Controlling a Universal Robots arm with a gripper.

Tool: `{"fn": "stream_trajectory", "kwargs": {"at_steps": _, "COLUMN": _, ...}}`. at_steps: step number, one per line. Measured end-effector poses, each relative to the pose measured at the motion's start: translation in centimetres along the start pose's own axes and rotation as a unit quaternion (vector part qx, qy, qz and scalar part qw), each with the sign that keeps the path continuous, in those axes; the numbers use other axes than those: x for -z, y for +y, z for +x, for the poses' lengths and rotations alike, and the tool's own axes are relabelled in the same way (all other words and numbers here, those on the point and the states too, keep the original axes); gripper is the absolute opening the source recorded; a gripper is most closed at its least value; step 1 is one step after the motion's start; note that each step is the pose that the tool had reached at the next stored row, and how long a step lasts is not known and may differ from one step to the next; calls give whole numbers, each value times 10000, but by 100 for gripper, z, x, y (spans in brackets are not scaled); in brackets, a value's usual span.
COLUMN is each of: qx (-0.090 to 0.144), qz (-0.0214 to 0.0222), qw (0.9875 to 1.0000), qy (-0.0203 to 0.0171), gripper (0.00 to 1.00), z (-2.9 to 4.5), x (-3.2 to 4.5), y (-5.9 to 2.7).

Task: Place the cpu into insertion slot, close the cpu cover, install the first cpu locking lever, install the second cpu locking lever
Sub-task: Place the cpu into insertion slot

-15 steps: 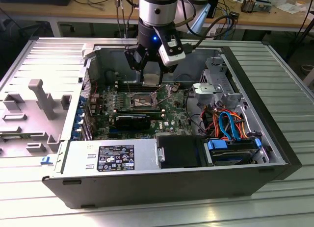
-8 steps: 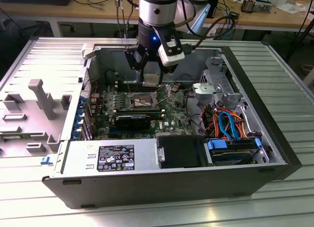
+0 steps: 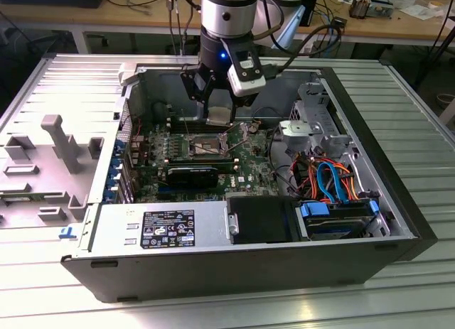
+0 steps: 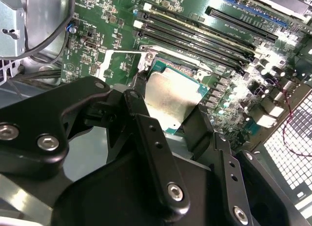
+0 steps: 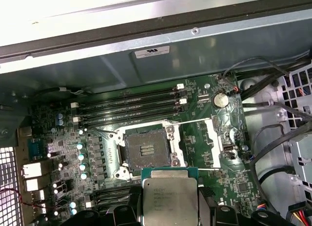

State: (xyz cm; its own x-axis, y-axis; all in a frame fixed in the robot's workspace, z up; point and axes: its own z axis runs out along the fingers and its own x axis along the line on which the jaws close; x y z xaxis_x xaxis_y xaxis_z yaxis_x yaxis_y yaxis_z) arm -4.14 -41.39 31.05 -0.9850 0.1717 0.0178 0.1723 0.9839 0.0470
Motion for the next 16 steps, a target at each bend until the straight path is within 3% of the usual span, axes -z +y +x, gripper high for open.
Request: {"fn": "stream_trajectory", "kwargs": {"at_steps": 16, "qx": -215, "qz": -2, "qw": 9998, "qy": -10, "gripper": 55, "z": 0, "x": 0, "y": 0}}
